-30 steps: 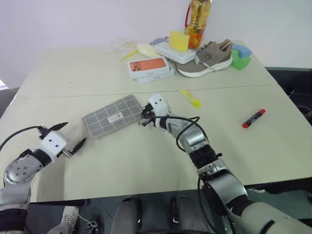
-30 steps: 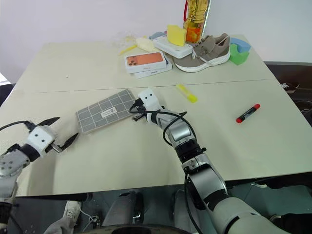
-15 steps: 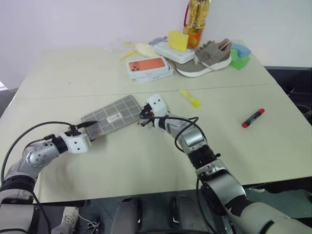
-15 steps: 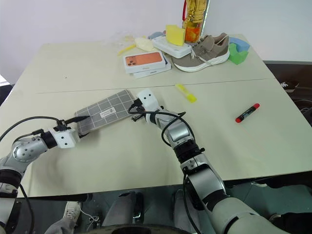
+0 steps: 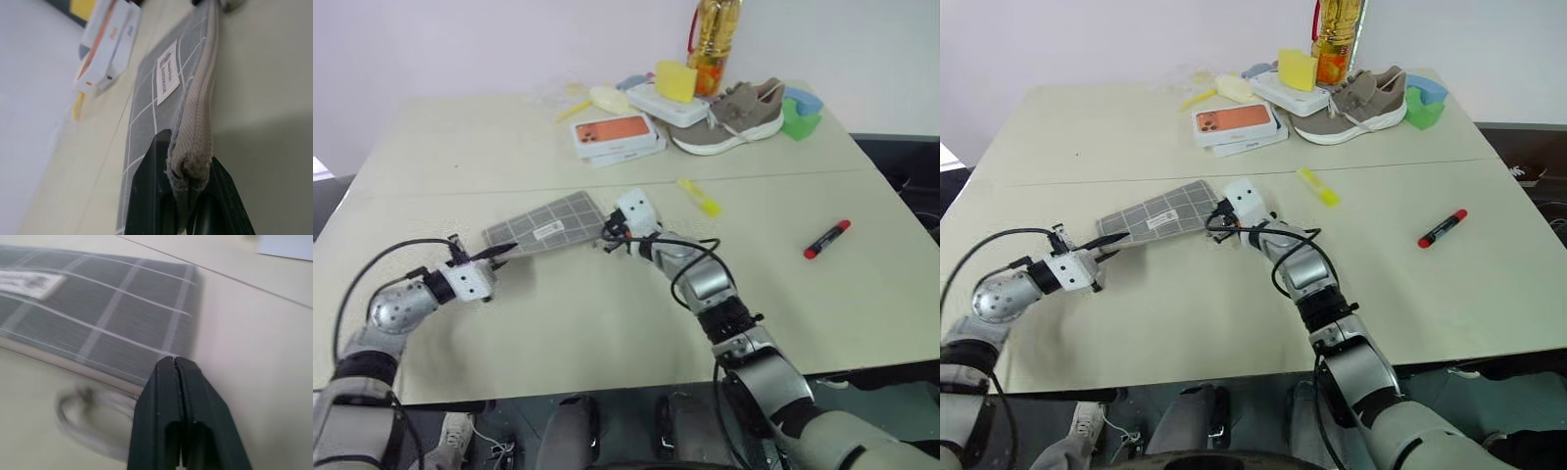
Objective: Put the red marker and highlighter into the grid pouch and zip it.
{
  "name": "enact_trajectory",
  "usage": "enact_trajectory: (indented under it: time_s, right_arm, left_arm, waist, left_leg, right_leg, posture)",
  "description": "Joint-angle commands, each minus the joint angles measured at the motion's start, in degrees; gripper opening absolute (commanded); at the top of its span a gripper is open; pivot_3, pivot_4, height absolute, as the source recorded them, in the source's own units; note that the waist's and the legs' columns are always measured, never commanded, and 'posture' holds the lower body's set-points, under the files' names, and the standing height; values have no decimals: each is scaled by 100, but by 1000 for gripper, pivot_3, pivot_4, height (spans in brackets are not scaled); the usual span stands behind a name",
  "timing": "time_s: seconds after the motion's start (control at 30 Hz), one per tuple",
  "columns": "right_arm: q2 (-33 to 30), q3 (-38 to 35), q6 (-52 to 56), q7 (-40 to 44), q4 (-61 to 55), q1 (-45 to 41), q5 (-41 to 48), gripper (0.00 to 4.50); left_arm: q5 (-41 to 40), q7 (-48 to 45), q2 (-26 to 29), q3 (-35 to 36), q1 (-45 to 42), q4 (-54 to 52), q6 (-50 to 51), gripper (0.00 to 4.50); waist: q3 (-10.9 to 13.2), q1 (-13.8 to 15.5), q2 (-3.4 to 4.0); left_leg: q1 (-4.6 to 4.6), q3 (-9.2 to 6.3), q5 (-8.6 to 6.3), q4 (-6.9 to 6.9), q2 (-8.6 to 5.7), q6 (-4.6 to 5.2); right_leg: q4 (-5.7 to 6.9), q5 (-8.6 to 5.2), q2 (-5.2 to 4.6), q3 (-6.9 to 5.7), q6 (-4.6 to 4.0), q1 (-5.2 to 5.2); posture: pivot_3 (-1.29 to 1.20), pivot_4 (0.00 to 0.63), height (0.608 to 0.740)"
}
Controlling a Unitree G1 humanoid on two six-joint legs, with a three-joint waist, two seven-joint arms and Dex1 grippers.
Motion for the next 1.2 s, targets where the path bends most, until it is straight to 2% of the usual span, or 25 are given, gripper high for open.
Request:
enact_trajectory:
  time_s: [0.03, 0.17, 0.27, 0.43, 0.87, 0.97, 1.13, 1.17, 1.2]
  right_arm:
    - [-702, -477, 523, 261, -1473, 461, 164, 1895]
    - [-1261, -967, 1460, 608, -2892, 1242, 771, 3791]
    - [-1254, -1338, 2176, 602, -3657, 1550, 1277, 3791]
    - [-893, -1696, 3104, 211, -4110, 1529, 1836, 3791]
    - [-357, -1606, 3537, -617, -4026, 1341, 1996, 3791]
    - [-345, -1615, 3497, -665, -3958, 1327, 2007, 2903]
    - [-428, -1553, 3518, -650, -3968, 1316, 2013, 287]
    - [-463, -1505, 3487, -639, -3981, 1306, 1989, 87]
    - [-502, -1452, 3466, -631, -3999, 1297, 1963, 87]
  left_arm:
    - [-684, -198, -133, -57, 587, -1687, 1343, 0]
    - [-768, -47, -304, 67, 992, -2787, 2330, 0]
    - [-696, 18, -448, 31, 1067, -3211, 2733, 0]
    - [-571, -19, -722, 7, 1044, -3511, 3085, 0]
    - [-332, -125, -1193, -52, 869, -3518, 3180, 0]
    - [-300, -144, -1220, -31, 851, -3493, 3166, 0]
    - [-265, -151, -1239, -13, 815, -3458, 3162, 0]
    - [-254, -146, -1250, -22, 806, -3453, 3166, 0]
    - [-240, -140, -1261, -35, 799, -3451, 3170, 0]
  waist:
    - [1, -10, -2]
    - [7, -61, -11]
    - [11, -8, -4]
    - [11, -17, -6]
    - [11, -10, -6]
    - [11, -11, -6]
    - [11, -8, -6]
    - [11, -9, -6]
    - [11, -9, -6]
  left_leg:
    - [-8, -1, 0, 0, -5, 0]
    - [-8, 7, -3, 1, -11, 5]
    - [19, -3, -3, -12, 36, 4]
    - [18, 2, 1, -19, 34, -1]
    - [15, 2, 1, -19, 29, -1]
    - [15, 2, 1, -19, 29, -1]
    - [15, 2, 1, -19, 29, -1]
    - [15, 2, 1, -19, 29, -1]
    - [15, 2, 1, -19, 29, -1]
  right_leg:
    - [-5, 1, -6, 0, 2, 0]
    - [-17, 5, -9, -1, 10, 0]
    - [-3, 2, 48, -5, 5, 4]
    - [-6, 3, 49, -2, 4, -1]
    - [-7, 2, 48, -2, 4, -3]
    - [-8, 2, 48, -2, 4, -3]
    - [-8, 2, 48, -2, 4, -2]
    - [-8, 2, 48, -2, 4, -2]
    - [-8, 2, 48, -2, 4, -2]
  posture:
    - [0, 150, 740]
    - [0, 150, 740]
    - [0, 150, 740]
    - [0, 150, 740]
    - [0, 150, 740]
    - [0, 150, 740]
    - [0, 150, 740]
    - [0, 150, 740]
    - [0, 150, 740]
